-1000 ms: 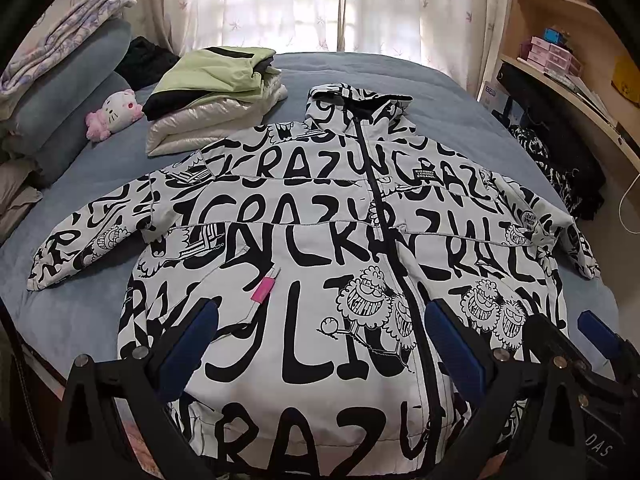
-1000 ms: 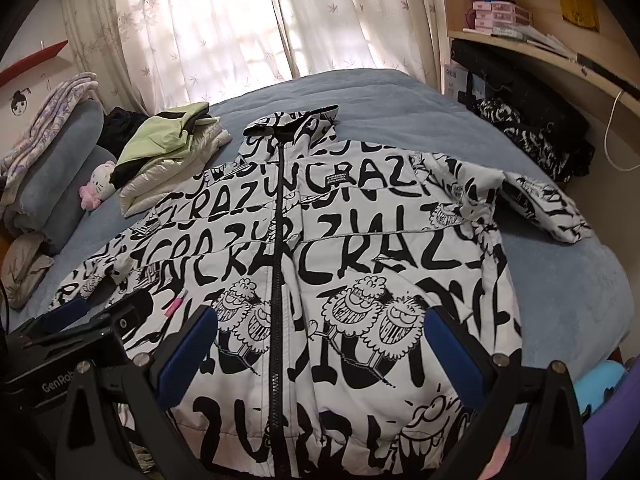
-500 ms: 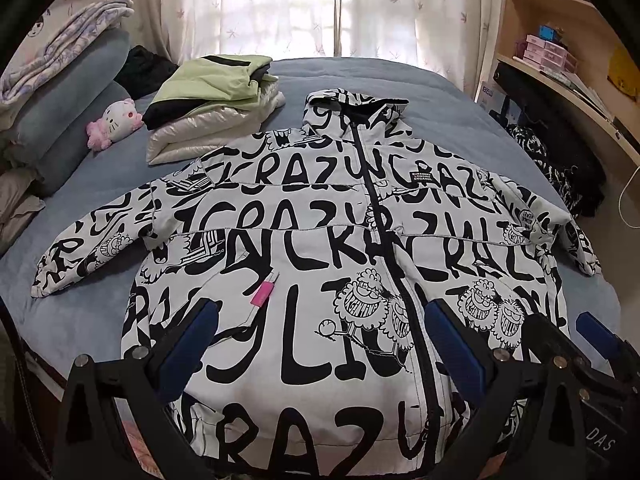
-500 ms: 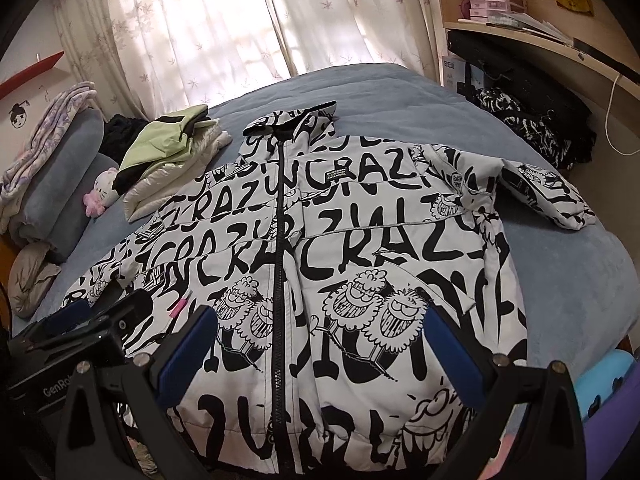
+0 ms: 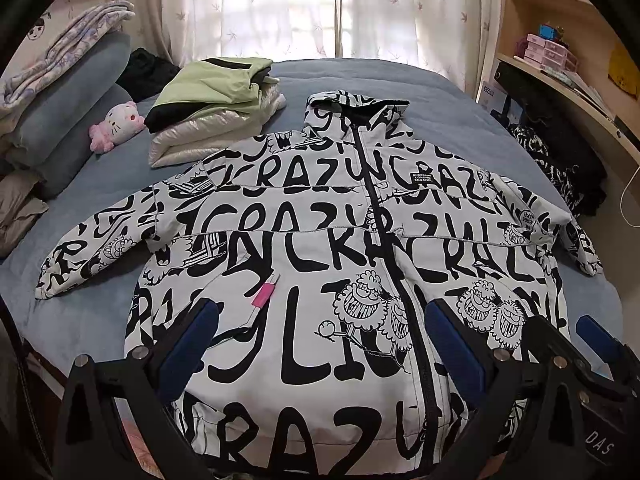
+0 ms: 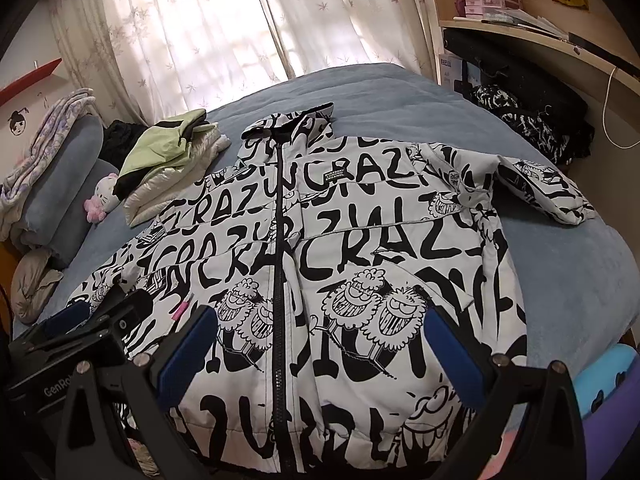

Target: Fold large clothes

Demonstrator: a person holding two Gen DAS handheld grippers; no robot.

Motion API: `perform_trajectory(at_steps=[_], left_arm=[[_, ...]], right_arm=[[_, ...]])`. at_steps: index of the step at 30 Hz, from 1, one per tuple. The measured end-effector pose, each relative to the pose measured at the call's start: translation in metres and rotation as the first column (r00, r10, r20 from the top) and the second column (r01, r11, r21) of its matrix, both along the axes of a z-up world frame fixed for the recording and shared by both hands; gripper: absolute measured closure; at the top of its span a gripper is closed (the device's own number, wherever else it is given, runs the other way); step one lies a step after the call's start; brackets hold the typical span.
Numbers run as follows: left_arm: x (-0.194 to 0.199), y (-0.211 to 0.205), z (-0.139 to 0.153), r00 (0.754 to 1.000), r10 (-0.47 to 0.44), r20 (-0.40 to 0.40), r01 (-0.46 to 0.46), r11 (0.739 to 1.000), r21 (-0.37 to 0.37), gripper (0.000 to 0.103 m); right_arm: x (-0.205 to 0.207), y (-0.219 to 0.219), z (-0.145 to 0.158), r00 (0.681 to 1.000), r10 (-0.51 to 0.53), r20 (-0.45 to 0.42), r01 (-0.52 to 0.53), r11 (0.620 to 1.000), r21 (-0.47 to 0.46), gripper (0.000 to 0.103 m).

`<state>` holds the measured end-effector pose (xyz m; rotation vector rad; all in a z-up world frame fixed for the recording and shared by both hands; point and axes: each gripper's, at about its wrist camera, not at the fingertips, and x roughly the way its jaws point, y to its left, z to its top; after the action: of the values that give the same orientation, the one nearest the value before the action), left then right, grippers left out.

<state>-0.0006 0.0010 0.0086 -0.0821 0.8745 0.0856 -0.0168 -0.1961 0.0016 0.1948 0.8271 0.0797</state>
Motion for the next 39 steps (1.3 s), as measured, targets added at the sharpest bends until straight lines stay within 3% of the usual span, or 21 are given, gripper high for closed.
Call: perform_trajectory(at_steps=[13, 25, 39], left_arm=[[0.005, -0.005, 0.002, 1.0, 0.0, -0.03, 0.0, 1.0, 0.015, 0.001], [0.018, -0.028, 0.003, 0.999, -0.036, -0.007, 0.036, 0.997, 0.065, 0.001], [0.066, -0.076, 0.038, 0.989, -0.137, 0.053, 0.132, 0.988, 0.086, 0.001]], right_arm=[[0.001, 0.0, 0.007, 1.0, 0.019, 0.024, -0.019, 1.0, 0.0, 0.0], [0.005, -0.011, 0.008, 0.998, 0.015, 0.061, -0.015, 1.0, -0.005, 0.0], [0.033, -0.045, 0.045, 0.988, 0.012, 0.154, -0.005, 0.999, -0.042, 0.0]])
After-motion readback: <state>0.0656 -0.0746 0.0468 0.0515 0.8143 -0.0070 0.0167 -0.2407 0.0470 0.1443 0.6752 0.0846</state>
